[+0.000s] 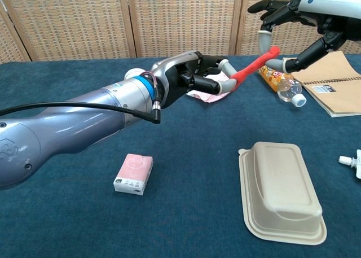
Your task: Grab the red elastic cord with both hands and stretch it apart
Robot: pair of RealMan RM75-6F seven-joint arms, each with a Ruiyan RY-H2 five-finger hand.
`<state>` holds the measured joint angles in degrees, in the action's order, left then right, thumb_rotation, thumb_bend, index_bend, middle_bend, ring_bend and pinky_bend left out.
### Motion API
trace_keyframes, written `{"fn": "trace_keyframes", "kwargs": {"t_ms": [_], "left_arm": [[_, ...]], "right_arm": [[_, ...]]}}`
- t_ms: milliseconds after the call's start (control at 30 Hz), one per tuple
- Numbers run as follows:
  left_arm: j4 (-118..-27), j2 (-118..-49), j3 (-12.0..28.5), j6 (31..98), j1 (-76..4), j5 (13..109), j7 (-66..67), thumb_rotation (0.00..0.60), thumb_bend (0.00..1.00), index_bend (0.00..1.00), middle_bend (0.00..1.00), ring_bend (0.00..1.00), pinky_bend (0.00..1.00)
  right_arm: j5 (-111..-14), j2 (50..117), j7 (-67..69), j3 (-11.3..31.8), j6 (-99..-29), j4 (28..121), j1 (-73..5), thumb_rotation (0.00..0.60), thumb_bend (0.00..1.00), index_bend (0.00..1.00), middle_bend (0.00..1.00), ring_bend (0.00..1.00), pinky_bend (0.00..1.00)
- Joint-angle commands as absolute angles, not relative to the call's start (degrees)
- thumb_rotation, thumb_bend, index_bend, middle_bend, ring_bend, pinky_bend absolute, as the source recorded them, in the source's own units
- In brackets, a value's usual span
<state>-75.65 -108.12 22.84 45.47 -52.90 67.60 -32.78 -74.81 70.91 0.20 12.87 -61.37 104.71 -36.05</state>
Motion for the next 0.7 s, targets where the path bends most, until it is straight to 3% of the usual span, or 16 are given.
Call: {"fn": "trace_keyframes", "kwargs": {"t_ms": [33, 700], "left_arm": [[-75.6, -108.1, 22.9, 45.5, -52.9, 67.6, -32.7, 0.6, 0.45, 0.71, 0.0, 0.0, 0.0], [-72.0, -103.4, 23.3, 47.6, -50.7, 65.5, -27.9, 0.6, 0.49, 0.79, 0.0, 0.0, 0.0]], "right_arm": [[-75.1, 71.0, 0.2, 12.7, -61.5, 104.6, -36.0, 0.6, 0.67, 0.79, 0.04, 0.0, 0.0], [-81.8, 70.9, 2.7, 10.6, -66.0, 96.7, -33.6, 0.6, 0.67, 0.82, 0.06, 0.0, 0.0]]}}
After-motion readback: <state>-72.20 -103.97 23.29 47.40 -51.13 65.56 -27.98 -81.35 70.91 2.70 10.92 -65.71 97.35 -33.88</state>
